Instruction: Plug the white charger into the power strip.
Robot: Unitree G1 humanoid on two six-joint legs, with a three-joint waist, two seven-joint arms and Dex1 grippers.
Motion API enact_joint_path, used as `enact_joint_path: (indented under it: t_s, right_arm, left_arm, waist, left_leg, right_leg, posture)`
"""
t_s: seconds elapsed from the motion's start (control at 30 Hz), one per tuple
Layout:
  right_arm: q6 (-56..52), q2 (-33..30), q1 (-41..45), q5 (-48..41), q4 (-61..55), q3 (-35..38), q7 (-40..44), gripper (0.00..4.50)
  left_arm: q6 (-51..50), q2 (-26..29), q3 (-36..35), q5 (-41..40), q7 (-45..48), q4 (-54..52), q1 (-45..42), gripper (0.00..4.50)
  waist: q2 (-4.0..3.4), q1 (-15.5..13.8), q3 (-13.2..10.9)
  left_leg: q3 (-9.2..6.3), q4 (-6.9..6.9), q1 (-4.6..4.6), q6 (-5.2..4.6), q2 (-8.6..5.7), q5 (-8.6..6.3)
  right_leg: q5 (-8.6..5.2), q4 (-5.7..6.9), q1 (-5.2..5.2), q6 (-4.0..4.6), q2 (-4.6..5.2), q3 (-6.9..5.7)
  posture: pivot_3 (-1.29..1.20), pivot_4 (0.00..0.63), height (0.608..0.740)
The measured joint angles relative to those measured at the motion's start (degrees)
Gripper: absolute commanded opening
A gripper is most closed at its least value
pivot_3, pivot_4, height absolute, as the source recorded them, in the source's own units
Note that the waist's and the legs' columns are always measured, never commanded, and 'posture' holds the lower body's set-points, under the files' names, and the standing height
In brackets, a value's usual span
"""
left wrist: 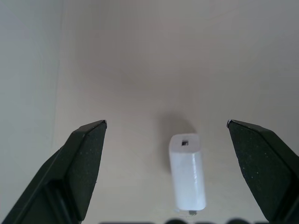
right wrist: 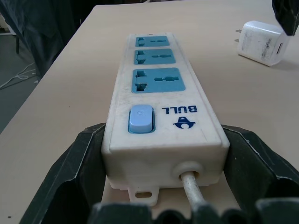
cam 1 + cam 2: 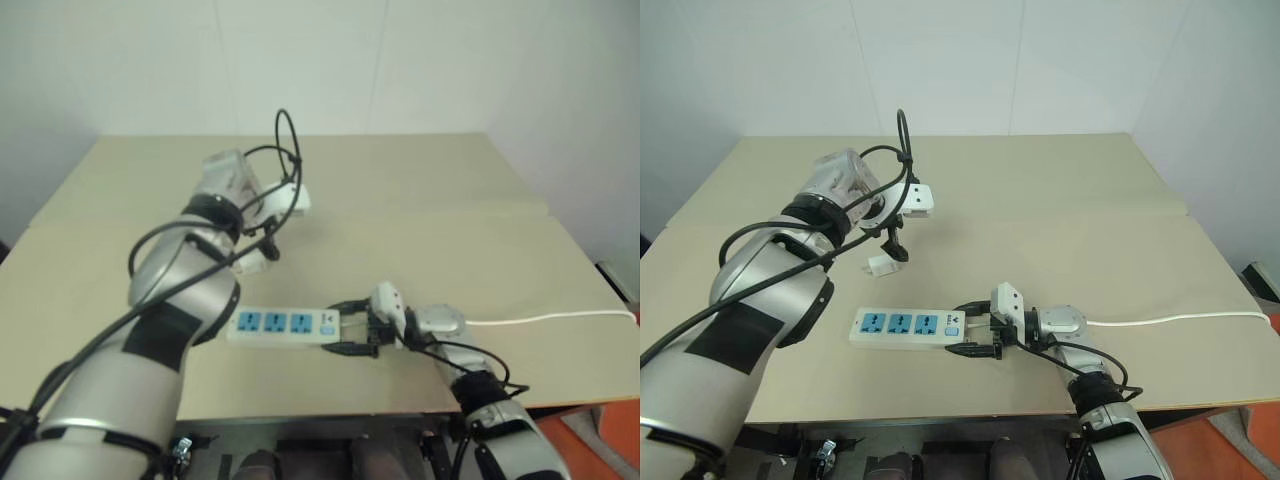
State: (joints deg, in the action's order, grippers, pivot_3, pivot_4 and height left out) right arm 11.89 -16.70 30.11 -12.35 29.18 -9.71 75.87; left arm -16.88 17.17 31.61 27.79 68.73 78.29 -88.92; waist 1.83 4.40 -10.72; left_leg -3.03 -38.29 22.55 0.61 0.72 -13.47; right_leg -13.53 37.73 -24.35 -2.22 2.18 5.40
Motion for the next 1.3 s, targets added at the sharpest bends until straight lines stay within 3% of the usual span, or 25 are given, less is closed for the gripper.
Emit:
enact_joint_path:
  t_s: [1.0, 1.1, 1.3]
  right_arm:
    - [0.0, 0.1, -1.2, 0.9, -2.1, -1.3, -4.0, 3.40]
    - [0.0, 0.1, -1.2, 1.0, -2.2, -1.3, -4.3, 3.40]
    - [0.0, 0.1, -1.2, 1.7, -2.7, -1.3, -5.5, 3.40]
  left_arm:
    - [-2.5, -0.8, -1.0, 3.6, -0.7, 1.1, 4.2, 4.50]
    - [-2.9, -0.8, -1.0, 3.9, -1.0, 1.2, 4.2, 3.88]
    - [-3.4, -1.2, -1.6, 3.8, -2.7, 1.2, 4.6, 1.90]
  waist:
    - [0.00, 0.4, 0.0]
    - [0.00, 0.4, 0.0]
    - [0.00, 0.4, 0.0]
  left_leg:
    - [-0.02, 0.00, -0.06, 0.00, -0.01, 0.00]
    - [-0.02, 0.00, -0.06, 0.00, -0.01, 0.00]
    - [-0.02, 0.00, -0.07, 0.00, -0.01, 0.00]
  right_leg:
    - [0.00, 0.09, 0.03, 0.00, 0.00, 0.00]
    - [0.00, 0.09, 0.04, 0.00, 0.00, 0.00]
    - [0.00, 0.11, 0.05, 0.00, 0.01, 0.00]
  posture:
    - [0.00, 0.150, 0.740]
    - [0.00, 0.150, 0.740]
    - [0.00, 0.150, 0.740]
